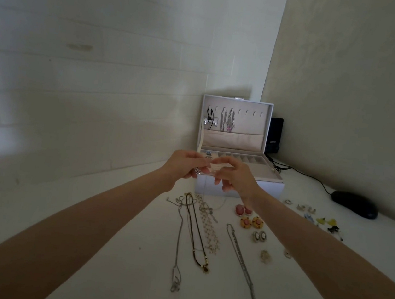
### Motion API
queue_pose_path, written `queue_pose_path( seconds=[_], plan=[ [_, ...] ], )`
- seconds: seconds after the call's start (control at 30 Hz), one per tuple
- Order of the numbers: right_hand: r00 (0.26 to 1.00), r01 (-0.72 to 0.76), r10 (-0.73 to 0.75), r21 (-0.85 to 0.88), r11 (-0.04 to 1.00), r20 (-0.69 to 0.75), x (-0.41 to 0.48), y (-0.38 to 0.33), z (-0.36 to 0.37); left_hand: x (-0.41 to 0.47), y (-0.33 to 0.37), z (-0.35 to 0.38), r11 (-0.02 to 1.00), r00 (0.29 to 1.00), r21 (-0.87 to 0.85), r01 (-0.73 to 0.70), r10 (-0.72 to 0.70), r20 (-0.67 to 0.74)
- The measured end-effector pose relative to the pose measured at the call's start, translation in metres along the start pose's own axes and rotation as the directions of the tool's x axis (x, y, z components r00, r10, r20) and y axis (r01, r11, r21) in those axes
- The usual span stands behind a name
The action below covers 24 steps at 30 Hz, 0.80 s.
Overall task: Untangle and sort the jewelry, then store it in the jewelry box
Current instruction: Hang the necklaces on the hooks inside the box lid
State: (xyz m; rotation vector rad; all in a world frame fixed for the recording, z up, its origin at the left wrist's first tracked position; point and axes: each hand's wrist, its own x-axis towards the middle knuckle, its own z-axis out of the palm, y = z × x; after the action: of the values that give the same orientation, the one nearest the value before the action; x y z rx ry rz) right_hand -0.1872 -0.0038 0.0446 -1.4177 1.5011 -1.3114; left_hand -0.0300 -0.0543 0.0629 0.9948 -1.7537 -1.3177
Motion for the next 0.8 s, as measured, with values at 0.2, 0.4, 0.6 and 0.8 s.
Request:
queue_pose_path(
  seconds=[0.2,0.4,0.6,0.8],
  plan=[
    [0.995,0.018,-0.008,-0.093,0.995,0.101,0.001,-0.004,0.002,0.002,0.001,0.002,0.999,1.0,0.039,-0.031,0.03,0.007],
    [0.983,-0.04,-0.001,-0.221,0.975,-0.182,0.008,0.004,-0.006,0.009,-0.015,-0.008,0.995,0.991,0.095,-0.014,0.026,-0.128],
    [0.938,-0.026,0.005,-0.056,0.998,-0.346,0.012,0.009,-0.015,0.017,-0.035,-0.025,0.954,0.968,0.288,0.085,-0.011,-0.249],
    [0.897,0.019,-0.061,-0.1,0.995,-0.438,0.017,0.006,-0.018,0.013,-0.033,-0.028,0.823,0.943,0.542,0.17,0.023,-0.331]
  ],
)
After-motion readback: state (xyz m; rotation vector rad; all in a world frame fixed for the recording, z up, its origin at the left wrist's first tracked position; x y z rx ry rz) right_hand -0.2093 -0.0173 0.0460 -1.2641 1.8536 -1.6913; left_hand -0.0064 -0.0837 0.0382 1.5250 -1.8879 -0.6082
